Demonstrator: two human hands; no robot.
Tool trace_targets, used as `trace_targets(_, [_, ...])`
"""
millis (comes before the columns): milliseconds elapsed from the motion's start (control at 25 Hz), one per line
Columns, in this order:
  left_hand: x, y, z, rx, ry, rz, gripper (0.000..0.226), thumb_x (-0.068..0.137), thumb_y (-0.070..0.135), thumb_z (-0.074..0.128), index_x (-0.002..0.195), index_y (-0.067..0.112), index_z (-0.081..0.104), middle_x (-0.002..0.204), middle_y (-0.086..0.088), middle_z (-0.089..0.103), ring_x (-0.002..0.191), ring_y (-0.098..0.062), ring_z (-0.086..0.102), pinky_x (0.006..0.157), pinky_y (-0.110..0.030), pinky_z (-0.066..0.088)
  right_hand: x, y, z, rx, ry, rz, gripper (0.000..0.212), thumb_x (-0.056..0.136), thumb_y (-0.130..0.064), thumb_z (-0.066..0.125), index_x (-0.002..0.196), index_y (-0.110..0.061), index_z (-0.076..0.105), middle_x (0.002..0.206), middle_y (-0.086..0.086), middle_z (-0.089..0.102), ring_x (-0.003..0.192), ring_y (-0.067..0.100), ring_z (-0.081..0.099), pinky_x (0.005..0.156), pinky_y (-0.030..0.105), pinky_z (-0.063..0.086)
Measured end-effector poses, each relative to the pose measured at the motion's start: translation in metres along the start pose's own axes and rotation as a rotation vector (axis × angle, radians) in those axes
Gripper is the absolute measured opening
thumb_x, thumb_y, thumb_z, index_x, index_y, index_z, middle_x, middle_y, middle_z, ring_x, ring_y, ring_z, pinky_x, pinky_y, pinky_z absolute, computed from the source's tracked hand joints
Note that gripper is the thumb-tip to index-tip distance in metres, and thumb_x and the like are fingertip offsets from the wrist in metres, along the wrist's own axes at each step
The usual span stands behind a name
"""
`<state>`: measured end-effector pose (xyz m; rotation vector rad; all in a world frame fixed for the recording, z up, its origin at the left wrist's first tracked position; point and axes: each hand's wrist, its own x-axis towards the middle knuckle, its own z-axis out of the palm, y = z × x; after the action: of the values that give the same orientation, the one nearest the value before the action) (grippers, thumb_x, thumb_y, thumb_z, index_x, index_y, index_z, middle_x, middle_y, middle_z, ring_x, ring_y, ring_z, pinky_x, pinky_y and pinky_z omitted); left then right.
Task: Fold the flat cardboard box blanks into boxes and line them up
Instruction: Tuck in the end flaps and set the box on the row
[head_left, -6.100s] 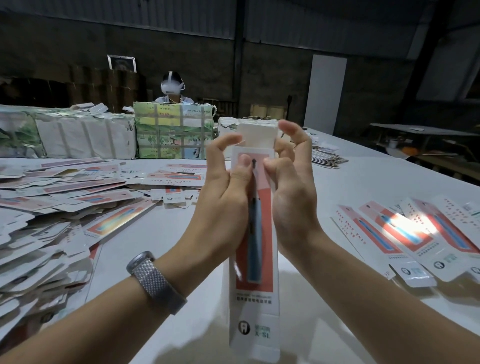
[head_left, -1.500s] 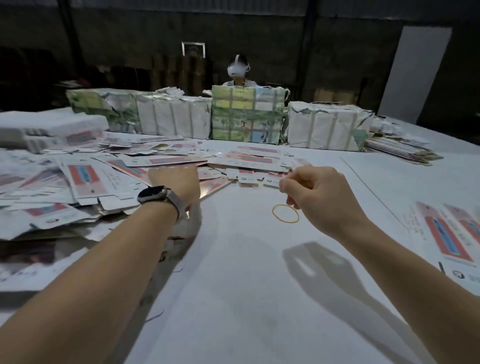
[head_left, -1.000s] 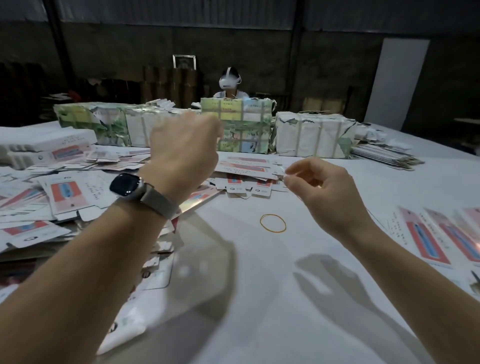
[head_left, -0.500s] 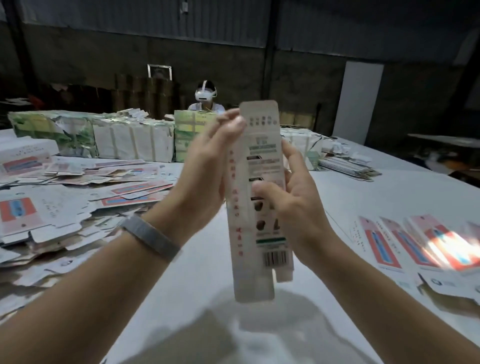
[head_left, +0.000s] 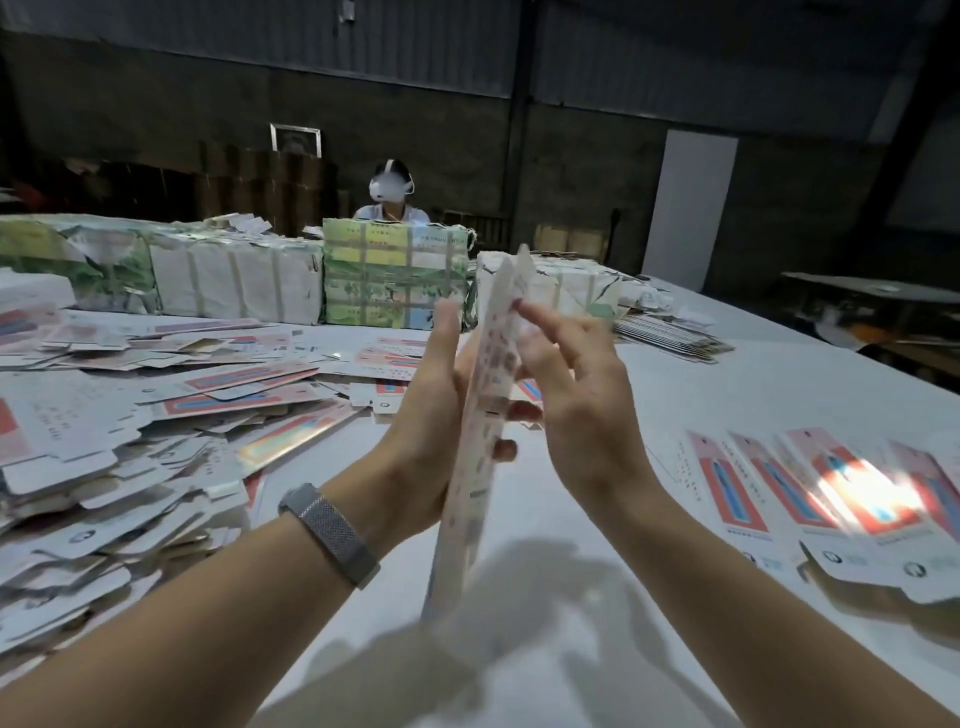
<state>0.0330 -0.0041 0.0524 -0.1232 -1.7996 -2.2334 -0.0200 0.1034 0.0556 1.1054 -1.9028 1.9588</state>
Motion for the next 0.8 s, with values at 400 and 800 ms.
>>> trace_targets(400, [0.002,-0.007,0.0,0.211,0.234,0.251,0.03,0.097,0.015,0.064,0.124,0.027,0.061,0.101,-0.002,0.075,0.092,-0.025,0.075,0.075,-0.041,0.064,0.016,0.002,-0.024,-0.443,0.084,-0.122,0.038,0.096,-0.019,0.057,0.133,-0.027,0.061,0.114,-0.02,0.058,0.102,0.004,0.061,0.087,0.036,0.058])
trace_targets(800, [-0.004,-0.011,0.002,0.059,-0.149,0.031,0.041,0.107,0.051,0.03,0.141,0.034,0.045,0.108,-0.006,0.076,0.086,-0.026,0.075,0.07,-0.032,0.06,0.021,-0.003,-0.026,-0.439,0.027,0.126,0.026,0.087,-0.05,0.068,0.08,-0.028,0.057,0.101,-0.012,0.039,0.115,0.014,0.049,0.074,0.038,0.054])
